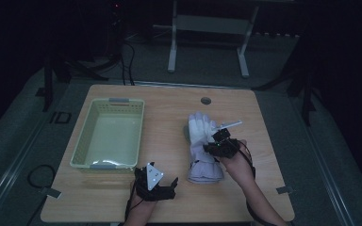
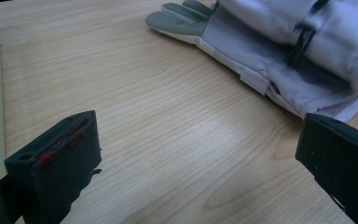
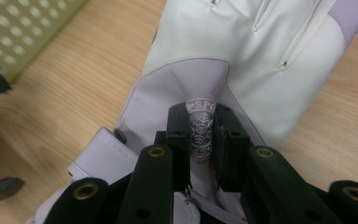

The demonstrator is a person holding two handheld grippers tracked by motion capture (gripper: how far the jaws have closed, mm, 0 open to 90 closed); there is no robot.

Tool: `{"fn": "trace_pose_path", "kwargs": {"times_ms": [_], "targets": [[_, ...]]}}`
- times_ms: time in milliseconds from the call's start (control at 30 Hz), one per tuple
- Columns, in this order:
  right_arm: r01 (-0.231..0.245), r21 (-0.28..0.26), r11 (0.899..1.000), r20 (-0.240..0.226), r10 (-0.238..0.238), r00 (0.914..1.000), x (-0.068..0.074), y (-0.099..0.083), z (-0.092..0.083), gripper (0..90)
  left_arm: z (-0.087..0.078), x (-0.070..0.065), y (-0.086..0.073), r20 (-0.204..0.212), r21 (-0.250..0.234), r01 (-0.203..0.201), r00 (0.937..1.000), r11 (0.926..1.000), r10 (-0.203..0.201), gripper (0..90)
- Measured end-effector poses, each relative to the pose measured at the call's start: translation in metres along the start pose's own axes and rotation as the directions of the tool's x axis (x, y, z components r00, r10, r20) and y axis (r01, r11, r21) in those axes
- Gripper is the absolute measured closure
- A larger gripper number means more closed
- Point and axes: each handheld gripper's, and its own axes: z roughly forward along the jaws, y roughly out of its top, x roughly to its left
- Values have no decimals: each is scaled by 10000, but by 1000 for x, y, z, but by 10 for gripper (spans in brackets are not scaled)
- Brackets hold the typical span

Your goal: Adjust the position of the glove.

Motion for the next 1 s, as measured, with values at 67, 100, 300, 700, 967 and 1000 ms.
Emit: {"fn": "trace_pose_path", "kwargs": {"times_ms": [67,100,300,700,967,1000], "targets": [[12,127,9999,107,-13,9999,0,-1,6,776,0,0,0,2,1,-12,10000,10000,12,0],[-46,181,9998,114,44,9999,0,-2,9,775,0,0,0,-1,0,-18,10000,10000,18,0],[-157,399,9991,58,154,9999,-5,-10,27,768,0,0,0,-5,-3,-16,10000,10000,16,0],[531,-8,9986,-502,-530,9973,-9,-9,20,635,0,1,0,59,-2,37,10000,10000,-37,0],[1229,-434,9915,-561,-1252,9905,-14,-10,6,365,0,2,0,313,41,71,9995,10000,-72,0],[1229,-434,9915,-561,-1252,9905,-14,-10,6,365,0,2,0,313,41,71,9995,10000,-72,0]]}}
